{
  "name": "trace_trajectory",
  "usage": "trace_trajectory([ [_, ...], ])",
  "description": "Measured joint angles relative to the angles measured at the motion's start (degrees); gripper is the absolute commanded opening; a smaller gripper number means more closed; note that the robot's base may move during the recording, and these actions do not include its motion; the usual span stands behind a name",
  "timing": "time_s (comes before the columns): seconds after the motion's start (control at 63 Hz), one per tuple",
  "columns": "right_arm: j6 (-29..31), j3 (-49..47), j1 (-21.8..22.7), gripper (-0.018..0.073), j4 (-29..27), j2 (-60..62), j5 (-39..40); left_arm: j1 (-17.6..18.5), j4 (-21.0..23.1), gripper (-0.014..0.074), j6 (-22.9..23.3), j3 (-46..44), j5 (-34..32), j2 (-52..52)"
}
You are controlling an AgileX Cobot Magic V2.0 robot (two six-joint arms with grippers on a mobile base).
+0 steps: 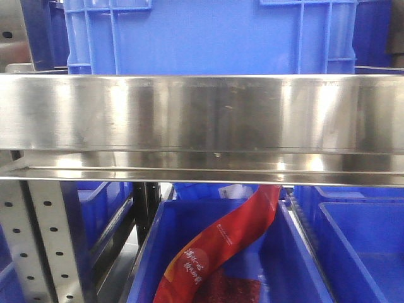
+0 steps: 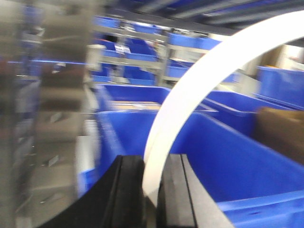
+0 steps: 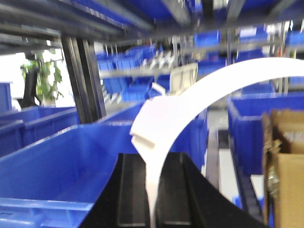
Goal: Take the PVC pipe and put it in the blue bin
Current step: 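Move both grippers with the pipe over an open blue bin, then open both grippers to drop the white pipe into the blue bin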
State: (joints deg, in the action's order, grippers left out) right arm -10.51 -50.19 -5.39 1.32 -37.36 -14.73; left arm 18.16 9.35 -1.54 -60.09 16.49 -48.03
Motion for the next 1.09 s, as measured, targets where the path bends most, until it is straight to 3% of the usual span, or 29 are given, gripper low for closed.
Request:
trace_trajectory([
  [0.111, 0.0, -3.6, 0.0, -0.0167, -0.45, -6.11, 0.0, 5.46, 0.0, -0.0111, -0.11, -5.22, 0.0, -7.0],
  [0.27, 2.0, -9.01, -1.84, -0.0167, -0.45, -13.38, 0.0, 8.63, 0.1, -0.0111, -0.24, -12.01, 0.0, -16.55],
  [0.555, 6.95, -20.05, -11.39, -0.0167, -0.45, -26.73, 0.11, 8.76, 0.1, -0.0111, -0.24, -24.69, -4.12, -31.43],
  [0.809, 7.06, -27.04, -13.54, -0.0167, -0.57, -37.93, 0.38, 8.76, -2.99, -0.0111, -0.34, -29.23, -6.36, -41.01],
  [1.095, 7.34, -29.66, -14.62, -0.0167, -0.66, -43.99, 1.28, 7.11, -3.6, -0.0111, -0.34, -29.37, -7.82, -42.96],
])
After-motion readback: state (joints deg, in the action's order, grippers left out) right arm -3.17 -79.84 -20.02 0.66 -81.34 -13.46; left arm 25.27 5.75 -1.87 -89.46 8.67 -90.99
